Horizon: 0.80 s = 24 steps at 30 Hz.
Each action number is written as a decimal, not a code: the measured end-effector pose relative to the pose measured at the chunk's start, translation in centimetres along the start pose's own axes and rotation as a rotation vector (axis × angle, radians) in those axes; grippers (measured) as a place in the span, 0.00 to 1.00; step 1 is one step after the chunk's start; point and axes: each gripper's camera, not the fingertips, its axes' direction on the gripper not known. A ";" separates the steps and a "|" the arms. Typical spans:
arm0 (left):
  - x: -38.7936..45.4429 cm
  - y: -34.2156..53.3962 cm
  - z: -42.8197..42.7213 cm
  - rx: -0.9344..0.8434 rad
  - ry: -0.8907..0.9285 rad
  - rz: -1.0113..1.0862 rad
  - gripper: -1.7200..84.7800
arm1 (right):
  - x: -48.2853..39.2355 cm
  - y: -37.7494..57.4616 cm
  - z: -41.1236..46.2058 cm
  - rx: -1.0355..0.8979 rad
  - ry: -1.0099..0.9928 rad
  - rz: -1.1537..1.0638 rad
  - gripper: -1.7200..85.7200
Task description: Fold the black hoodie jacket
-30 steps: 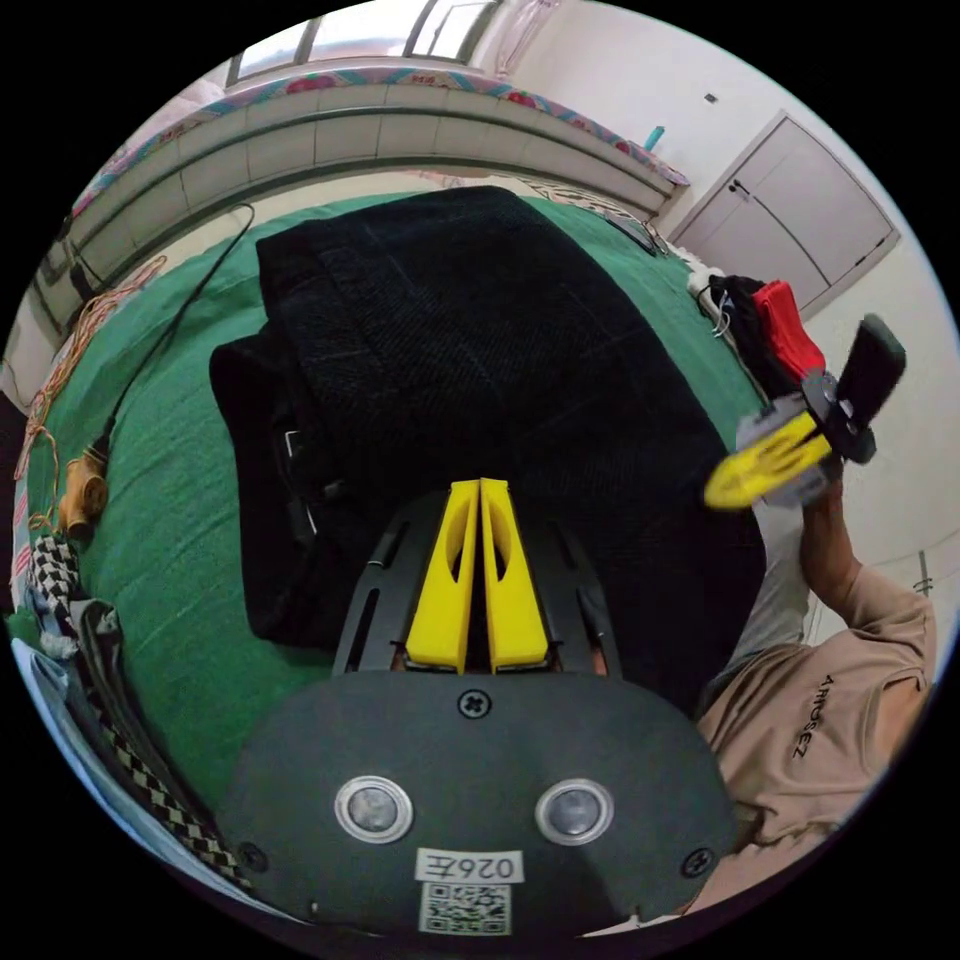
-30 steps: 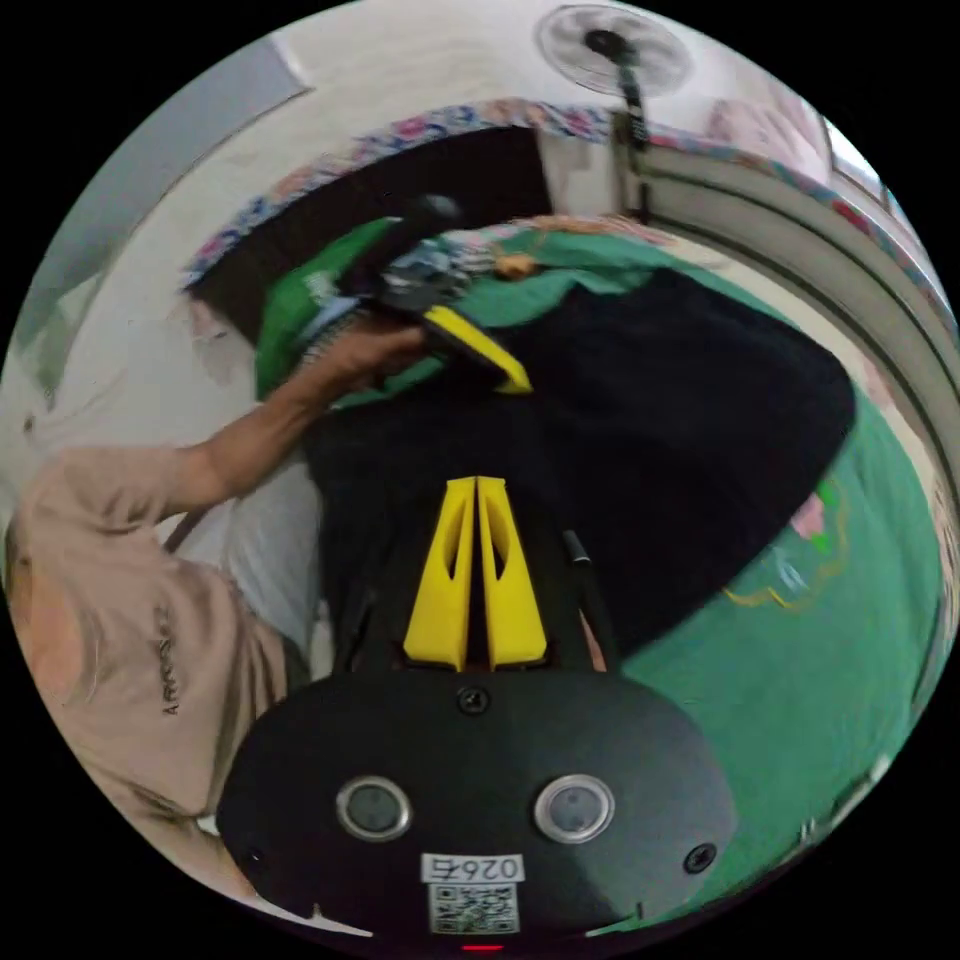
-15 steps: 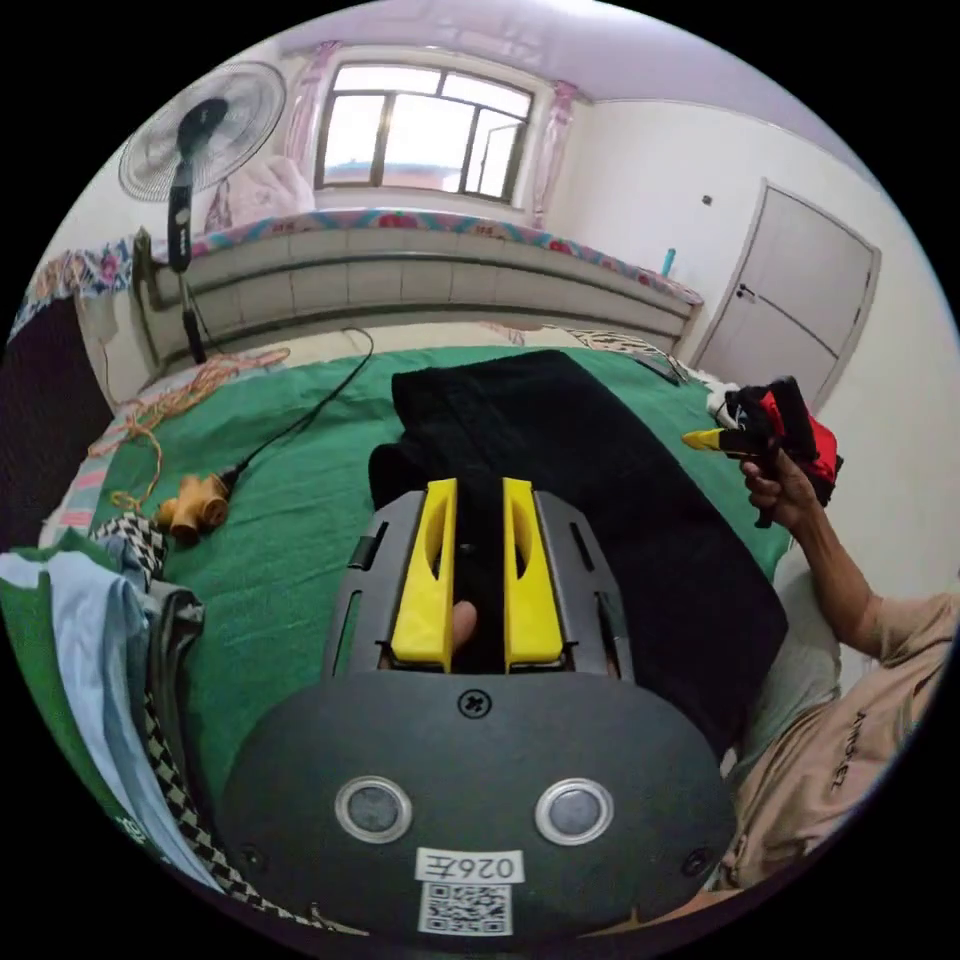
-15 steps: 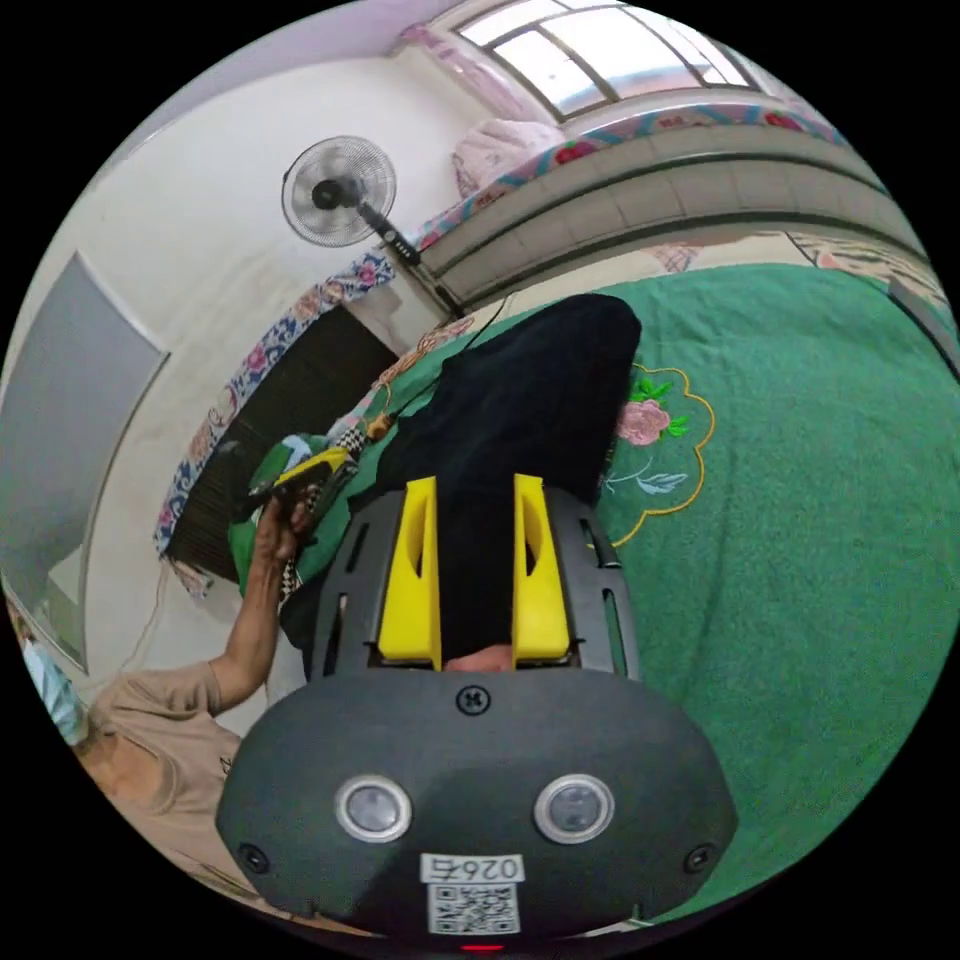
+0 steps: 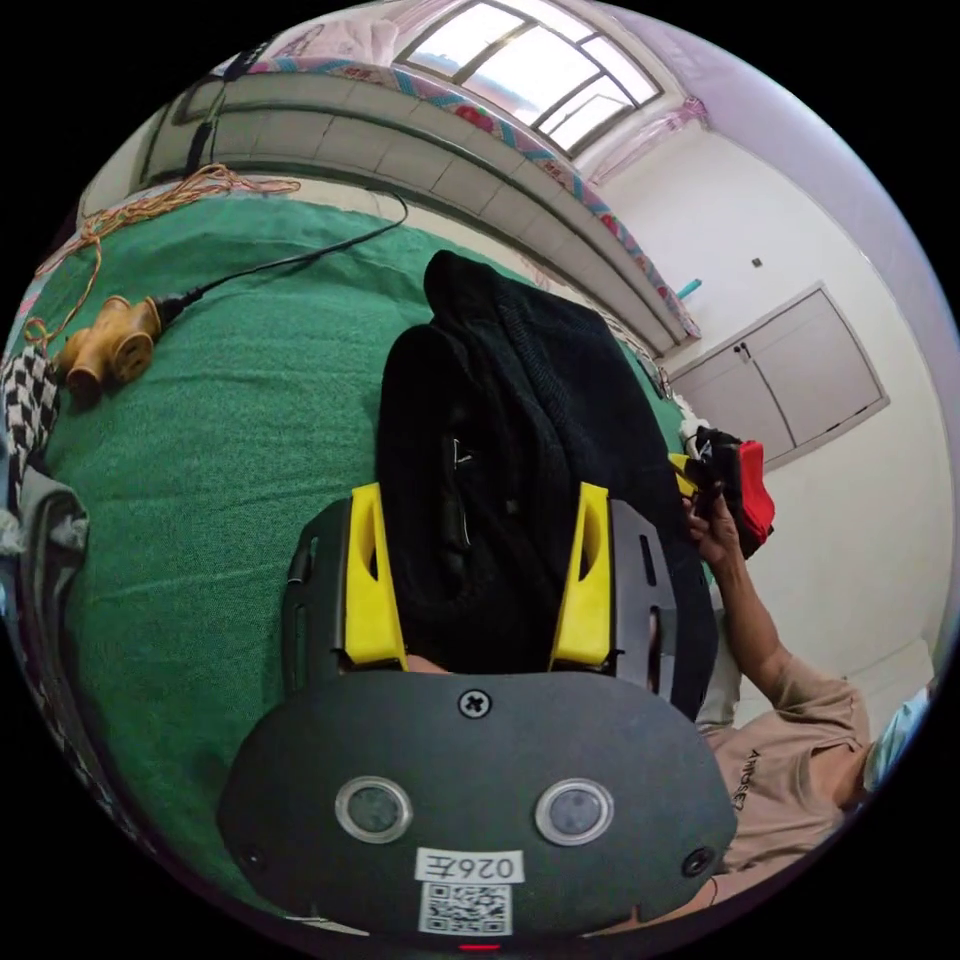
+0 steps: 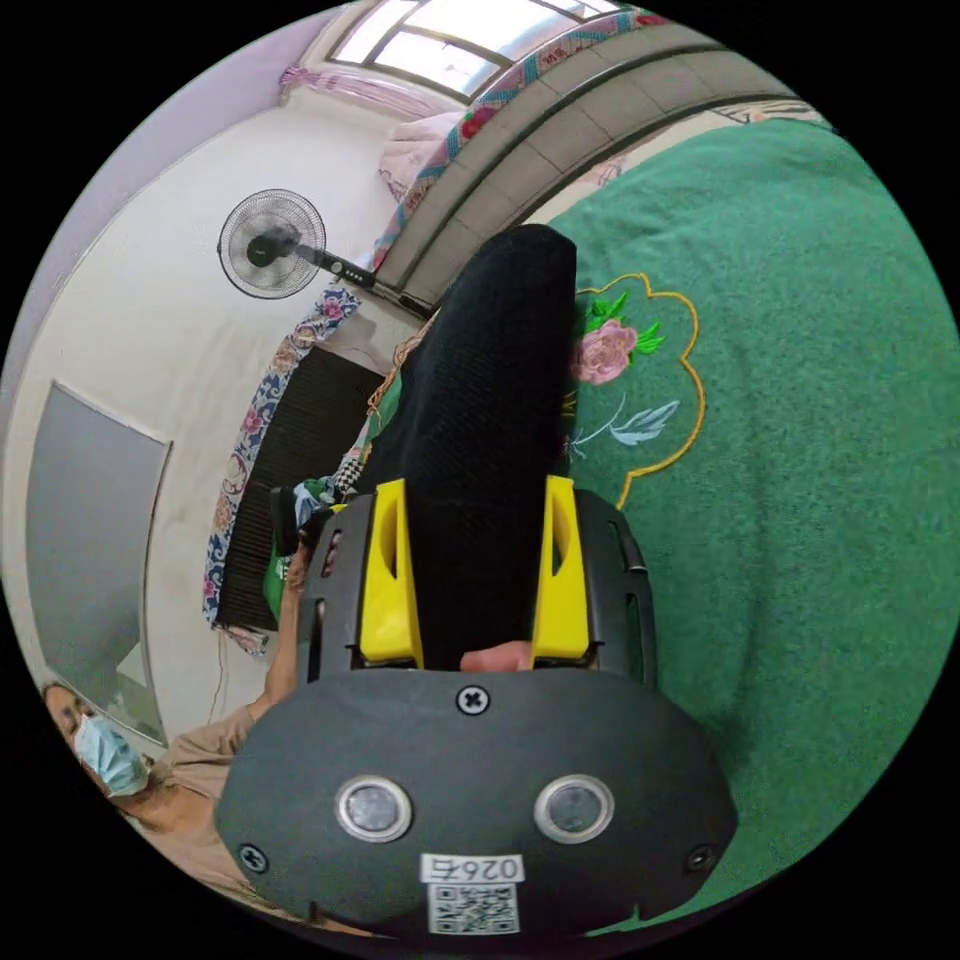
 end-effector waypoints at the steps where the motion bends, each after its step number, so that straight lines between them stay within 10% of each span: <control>1: -0.2 -0.2 0.1 -0.006 -0.013 0.006 0.29 | 0.9 -0.1 0.0 -0.012 -0.025 -0.003 0.20; 24: -5.2 -0.8 5.1 0.079 0.301 0.042 0.27 | 10.8 -2.5 -7.0 0.006 -0.259 0.106 0.17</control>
